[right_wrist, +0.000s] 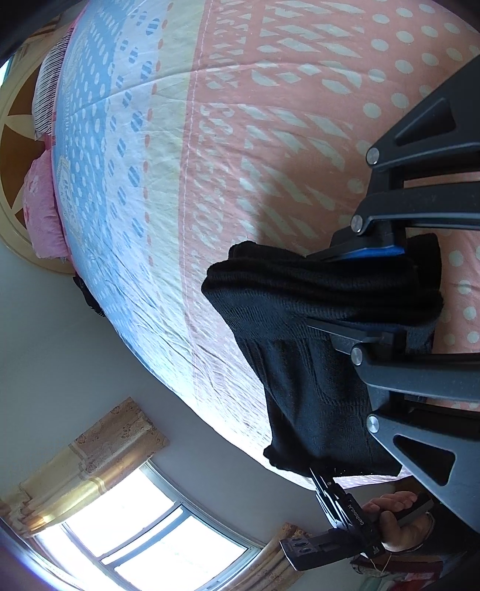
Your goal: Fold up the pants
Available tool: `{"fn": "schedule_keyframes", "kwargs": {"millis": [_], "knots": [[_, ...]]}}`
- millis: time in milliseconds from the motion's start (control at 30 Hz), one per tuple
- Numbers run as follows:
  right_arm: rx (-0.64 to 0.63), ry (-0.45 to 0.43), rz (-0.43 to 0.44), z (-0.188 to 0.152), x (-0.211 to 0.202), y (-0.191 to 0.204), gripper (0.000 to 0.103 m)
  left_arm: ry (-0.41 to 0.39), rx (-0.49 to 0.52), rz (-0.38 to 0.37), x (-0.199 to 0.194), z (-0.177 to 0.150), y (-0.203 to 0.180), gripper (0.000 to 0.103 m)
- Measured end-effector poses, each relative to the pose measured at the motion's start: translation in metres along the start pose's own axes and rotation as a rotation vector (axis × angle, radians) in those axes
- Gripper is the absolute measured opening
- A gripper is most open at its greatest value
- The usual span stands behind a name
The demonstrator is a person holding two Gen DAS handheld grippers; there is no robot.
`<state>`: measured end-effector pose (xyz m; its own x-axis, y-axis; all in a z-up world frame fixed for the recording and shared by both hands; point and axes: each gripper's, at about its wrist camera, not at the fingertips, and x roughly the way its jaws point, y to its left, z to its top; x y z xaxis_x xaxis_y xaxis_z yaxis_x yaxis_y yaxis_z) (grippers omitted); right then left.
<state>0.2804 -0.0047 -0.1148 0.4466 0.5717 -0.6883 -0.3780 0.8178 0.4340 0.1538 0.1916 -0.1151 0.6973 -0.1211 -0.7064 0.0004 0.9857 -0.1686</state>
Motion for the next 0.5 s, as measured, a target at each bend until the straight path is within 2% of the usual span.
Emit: {"fn": "schedule_keyframes", "kwargs": {"millis": [233, 367, 433, 467, 500], "knots": [[0.034, 0.021, 0.001, -0.001, 0.005, -0.009, 0.030, 0.011, 0.019, 0.045, 0.005, -0.007, 0.004, 0.024], [0.026, 0.026, -0.023, -0.002, 0.008, -0.009, 0.036, 0.015, 0.025, 0.067, 0.008, -0.013, 0.004, 0.030], [0.030, 0.028, -0.042, -0.002, 0.009, -0.010, 0.042, 0.014, 0.027, 0.094, 0.009, -0.015, 0.004, 0.043], [0.036, 0.030, -0.052, -0.003, 0.010, -0.012, 0.045, 0.011, 0.027, 0.106, 0.009, -0.016, 0.005, 0.047], [0.044, 0.031, -0.063, -0.003, 0.011, -0.014, 0.052, 0.012, 0.024, 0.119, 0.010, -0.017, 0.006, 0.056]]}}
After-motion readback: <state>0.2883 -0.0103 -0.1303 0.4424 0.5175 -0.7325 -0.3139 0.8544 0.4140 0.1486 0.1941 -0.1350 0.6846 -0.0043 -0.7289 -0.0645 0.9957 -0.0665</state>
